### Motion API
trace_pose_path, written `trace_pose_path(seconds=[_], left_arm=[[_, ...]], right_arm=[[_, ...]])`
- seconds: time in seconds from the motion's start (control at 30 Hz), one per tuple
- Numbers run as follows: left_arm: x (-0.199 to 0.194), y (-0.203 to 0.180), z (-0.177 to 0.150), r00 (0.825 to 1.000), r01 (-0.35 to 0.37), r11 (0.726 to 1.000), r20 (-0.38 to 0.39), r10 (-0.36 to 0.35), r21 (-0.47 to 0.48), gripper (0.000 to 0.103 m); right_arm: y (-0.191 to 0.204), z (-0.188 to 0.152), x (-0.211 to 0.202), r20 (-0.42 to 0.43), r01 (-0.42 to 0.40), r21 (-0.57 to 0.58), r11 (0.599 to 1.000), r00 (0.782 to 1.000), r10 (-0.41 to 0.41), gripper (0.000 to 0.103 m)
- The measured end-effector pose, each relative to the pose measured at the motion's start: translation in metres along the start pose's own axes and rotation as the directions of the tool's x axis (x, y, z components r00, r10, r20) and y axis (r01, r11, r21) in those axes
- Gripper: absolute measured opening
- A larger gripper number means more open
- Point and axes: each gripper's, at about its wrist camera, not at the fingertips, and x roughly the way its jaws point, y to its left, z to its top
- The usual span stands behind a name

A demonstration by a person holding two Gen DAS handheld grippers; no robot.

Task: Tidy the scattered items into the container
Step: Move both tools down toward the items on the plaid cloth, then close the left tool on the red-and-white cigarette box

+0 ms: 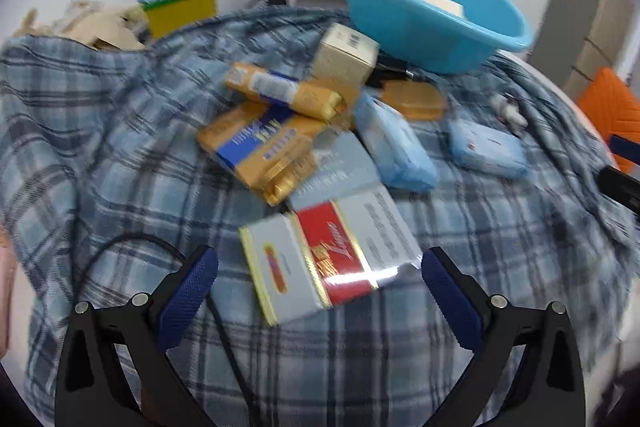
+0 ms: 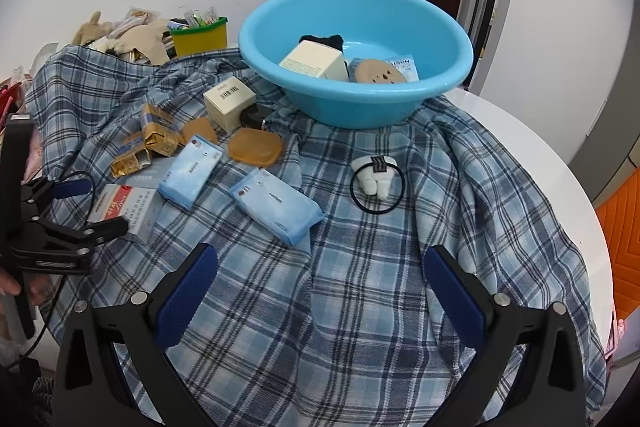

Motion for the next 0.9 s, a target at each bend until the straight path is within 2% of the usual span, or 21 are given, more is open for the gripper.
trace_pose_path(seconds=[0.1, 0.2, 0.27, 0.33, 0.4, 0.43, 0.47, 0.53, 0.6, 0.7, 0.8, 0.9], left_arm=[[-0.002, -0.008, -0.006, 0.996, 0.088, 0.995, -0.028, -0.087, 0.042, 0.103], [-0.003, -0.024, -0.011, 0.995, 0.093, 0.99, -0.042, -0.089, 0.102, 0.103], [-0.006, -0.033, -0.013, 0.991, 0.129, 0.984, -0.058, -0.123, 0.126, 0.103], [-0.01, -0.043, -0.015, 0.972, 0.226, 0.965, -0.087, -0.216, 0.129, 0.103], [-0.014, -0.049, -0.018, 0.958, 0.278, 0.951, -0.104, -0.265, 0.132, 0.103], [-0.017, -0.054, -0.018, 0.957, 0.283, 0.948, -0.1, -0.271, 0.142, 0.103], [-0.02, -0.057, -0.018, 0.963, 0.266, 0.951, -0.083, -0.256, 0.155, 0.103], [-0.024, -0.057, -0.016, 0.986, 0.164, 0.967, -0.014, -0.165, 0.195, 0.103], [-0.022, -0.05, -0.011, 0.994, 0.107, 0.974, 0.006, -0.111, 0.197, 0.103], [-0.012, -0.035, -0.005, 0.992, 0.128, 0.975, -0.012, -0.128, 0.179, 0.103], [0.004, -0.023, 0.0, 0.988, 0.148, 0.975, -0.063, -0.139, 0.165, 0.103], [0.01, -0.023, 0.002, 0.986, 0.163, 0.973, -0.068, -0.153, 0.164, 0.103]], right_arm=[[-0.001, 0.002, 0.006, -0.006, -0.005, 0.02, 1.0, 1.0, 0.005, 0.103], [0.004, 0.002, 0.01, -0.011, -0.021, 0.018, 1.0, 1.0, 0.021, 0.103], [0.008, 0.002, 0.01, -0.013, -0.021, 0.002, 1.0, 1.0, 0.021, 0.103], [0.009, 0.001, 0.01, -0.013, -0.019, -0.01, 1.0, 1.0, 0.019, 0.103], [0.007, 0.001, 0.009, -0.012, -0.014, -0.003, 1.0, 1.0, 0.014, 0.103], [0.005, 0.001, 0.009, -0.011, -0.013, 0.005, 1.0, 1.0, 0.013, 0.103], [0.003, 0.001, 0.009, -0.01, -0.013, 0.013, 1.0, 1.0, 0.013, 0.103], [0.0, 0.001, 0.009, -0.009, -0.012, 0.026, 1.0, 1.0, 0.012, 0.103], [-0.002, 0.0, 0.008, -0.01, -0.01, 0.029, 1.0, 1.0, 0.01, 0.103], [-0.002, -0.002, 0.008, -0.013, -0.007, 0.026, 1.0, 1.0, 0.007, 0.103], [-0.003, -0.003, 0.009, -0.014, -0.008, 0.031, 0.999, 1.0, 0.008, 0.103], [-0.005, -0.003, 0.01, -0.012, -0.008, 0.042, 0.999, 1.0, 0.009, 0.103]])
